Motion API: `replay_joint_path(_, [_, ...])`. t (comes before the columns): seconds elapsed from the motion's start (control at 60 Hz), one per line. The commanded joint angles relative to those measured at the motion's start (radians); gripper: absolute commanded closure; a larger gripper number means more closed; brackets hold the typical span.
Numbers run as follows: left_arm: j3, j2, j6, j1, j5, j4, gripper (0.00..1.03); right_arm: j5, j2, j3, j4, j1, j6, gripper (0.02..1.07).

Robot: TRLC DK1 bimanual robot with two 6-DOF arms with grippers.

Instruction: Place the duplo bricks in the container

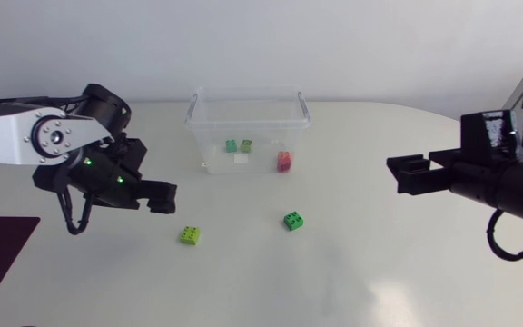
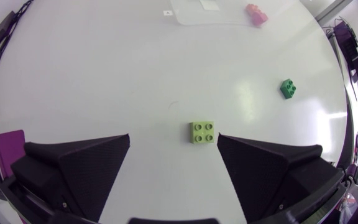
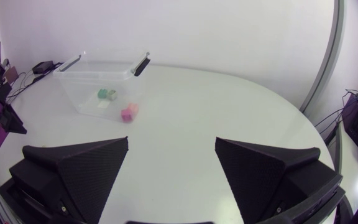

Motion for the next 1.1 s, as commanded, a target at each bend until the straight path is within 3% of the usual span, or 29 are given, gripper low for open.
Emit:
replay_joint_path(0.0, [0.049, 0.05, -0.002, -0.026, 0.01, -0.011, 0.06, -0.025, 0.069, 0.047, -0.035, 0.015, 0.027, 0.06])
replay_joint_path(0.067, [0.069, 0.101, -0.014, -0.052, 0.005, -0.017, 0.07, -0.085, 0.135, 0.09, -0.104, 0.018, 0.033, 0.06])
replay_joint_path(0.15, [0.093, 0.148, -0.017, -0.08, -0.004, -0.028, 0.09, -0.093, 0.198, 0.145, -0.221, 0.033, 0.01, 0.06])
replay_joint_path(0.317, [0.151, 0.251, -0.045, -0.121, -0.031, -0.065, 0.11, -0.153, 0.281, 0.187, -0.336, 0.055, -0.123, 0.06])
replay_joint_path(0.483, [0.204, 0.334, -0.06, -0.144, -0.073, -0.092, 0.15, -0.084, 0.388, 0.236, -0.32, 0.116, -0.071, 0.06])
replay_joint_path(0.867, [0.217, 0.424, -0.085, -0.172, -0.074, -0.097, 0.28, 0.01, 0.569, 0.276, -0.277, 0.211, -0.079, 0.07])
replay_joint_path(0.967, [0.219, 0.434, -0.091, -0.17, -0.074, -0.085, 0.45, 0.022, 0.62, 0.28, -0.253, 0.23, -0.082, 0.07])
replay_joint_path(1.033, [0.219, 0.441, -0.092, -0.17, -0.074, -0.072, 0.71, 0.025, 0.648, 0.288, -0.241, 0.242, -0.082, 0.07])
replay_joint_path(1.083, [0.216, 0.449, -0.092, -0.169, -0.07, -0.071, 0.77, 0.03, 0.672, 0.299, -0.236, 0.253, -0.08, 0.07])
